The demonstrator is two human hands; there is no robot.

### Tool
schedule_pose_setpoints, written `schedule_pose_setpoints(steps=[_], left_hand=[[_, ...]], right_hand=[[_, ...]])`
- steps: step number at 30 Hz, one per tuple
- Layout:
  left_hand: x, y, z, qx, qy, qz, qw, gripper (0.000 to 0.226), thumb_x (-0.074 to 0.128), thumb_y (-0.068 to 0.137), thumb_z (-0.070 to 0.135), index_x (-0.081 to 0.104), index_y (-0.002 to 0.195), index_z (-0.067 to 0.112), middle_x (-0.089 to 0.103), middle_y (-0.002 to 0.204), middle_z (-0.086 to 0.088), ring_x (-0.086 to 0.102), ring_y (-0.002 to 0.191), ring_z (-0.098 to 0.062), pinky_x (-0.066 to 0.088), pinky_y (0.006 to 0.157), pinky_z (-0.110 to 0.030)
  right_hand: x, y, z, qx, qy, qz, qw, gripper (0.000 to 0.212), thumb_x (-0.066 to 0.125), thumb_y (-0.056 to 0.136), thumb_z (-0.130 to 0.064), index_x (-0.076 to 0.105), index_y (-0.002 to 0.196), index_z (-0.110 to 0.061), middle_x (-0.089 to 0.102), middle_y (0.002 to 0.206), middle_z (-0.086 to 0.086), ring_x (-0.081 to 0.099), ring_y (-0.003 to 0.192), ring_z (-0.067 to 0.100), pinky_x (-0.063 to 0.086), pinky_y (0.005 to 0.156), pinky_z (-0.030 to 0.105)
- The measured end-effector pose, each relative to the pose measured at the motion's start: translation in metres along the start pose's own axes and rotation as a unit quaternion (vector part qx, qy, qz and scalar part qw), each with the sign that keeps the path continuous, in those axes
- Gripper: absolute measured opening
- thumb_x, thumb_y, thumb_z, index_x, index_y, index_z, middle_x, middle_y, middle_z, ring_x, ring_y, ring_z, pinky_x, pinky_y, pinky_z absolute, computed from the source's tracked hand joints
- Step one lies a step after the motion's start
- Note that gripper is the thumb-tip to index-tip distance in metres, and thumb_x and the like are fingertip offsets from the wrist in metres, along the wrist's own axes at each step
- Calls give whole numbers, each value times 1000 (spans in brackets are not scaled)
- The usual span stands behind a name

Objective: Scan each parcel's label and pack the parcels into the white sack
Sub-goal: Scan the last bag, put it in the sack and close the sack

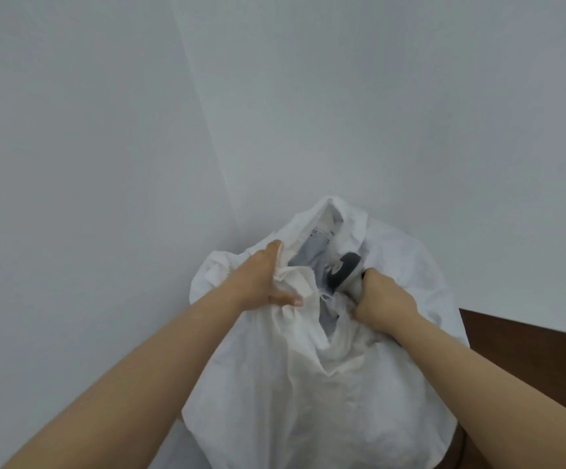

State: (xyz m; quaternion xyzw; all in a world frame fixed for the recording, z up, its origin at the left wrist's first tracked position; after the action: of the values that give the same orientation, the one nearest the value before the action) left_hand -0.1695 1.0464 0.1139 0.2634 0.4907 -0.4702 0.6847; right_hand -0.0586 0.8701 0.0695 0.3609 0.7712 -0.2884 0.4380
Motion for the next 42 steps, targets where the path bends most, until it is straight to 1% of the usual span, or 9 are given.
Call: schedule_pose_setpoints(steps=[2,5,12,20,25,28,32,37,42], left_hand=[[4,7,-3,3,58,6,998,76,83,70,40,47,133,18,57,126,-6,52,120,-26,43,94,-34],[-9,17,2,-5,-22,134,991,9,68,85,23,62,80,19,65,84,-1,62,89,-25,43,71,-31],[-47,38,8,-58,-373,310,873,11,64,91,17,65,80,17,66,76,2,58,71,-12,46,70,-27],[-108,25,11,-15,-419,451,788,30,62,92,12,48,65,16,50,65,3,44,60,-8,39,58,-20],[-54,30,-1,-47,-283,301,909,13,64,91,23,70,89,11,71,88,-5,65,84,-22,51,79,-33],[-10,29,-11,-88,-158,215,960,18,56,93,25,61,77,17,65,81,-1,62,83,-24,43,64,-28],[13,27,-2,-88,-47,179,979,13,54,92,26,60,91,15,60,98,-7,59,91,-29,43,71,-31],[15,21,5,-74,-2,76,994,46,55,91,37,49,132,17,46,130,-13,48,119,-33,41,99,-38],[-14,-5,12,-37,-9,97,995,72,55,91,43,25,151,18,25,148,-14,22,138,-33,22,113,-40]], right_hand=[[-3,8,3,-2,46,11,999,35,65,86,-40,50,102,-13,60,101,2,58,86,24,50,76,36],[-19,17,-3,-18,253,18,967,20,74,81,-24,57,88,-16,65,83,4,62,68,21,53,60,33],[-96,57,-37,-35,529,69,845,19,62,80,9,62,87,-9,53,62,8,46,42,12,46,45,23],[-151,56,-79,-139,648,61,746,22,59,83,13,61,92,-7,48,56,5,42,41,14,44,46,26],[-67,40,-71,-69,541,-111,831,12,70,81,6,61,81,-1,51,50,8,44,38,15,42,42,24],[-7,17,-45,-16,456,-214,864,18,79,77,-2,61,73,-3,51,50,8,44,41,16,42,43,25],[18,11,-30,33,454,-223,862,24,81,77,-7,64,93,0,59,63,12,48,45,15,46,47,27],[-1,5,-32,23,411,-208,887,33,83,76,-14,65,99,1,60,69,12,50,46,15,46,46,27],[-40,-17,-34,19,430,-163,888,32,76,83,-13,63,105,6,57,76,13,49,48,15,47,47,26]])
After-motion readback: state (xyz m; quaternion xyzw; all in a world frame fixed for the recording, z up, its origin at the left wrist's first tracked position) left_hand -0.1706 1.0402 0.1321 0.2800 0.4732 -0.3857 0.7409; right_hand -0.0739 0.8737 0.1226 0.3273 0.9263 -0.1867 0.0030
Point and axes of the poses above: each hand's wrist, its own y-axis towards the middle knuckle, its own x-axis out of the palm, z = x × y, the point moved 8 cm from there along y, towards the middle knuckle
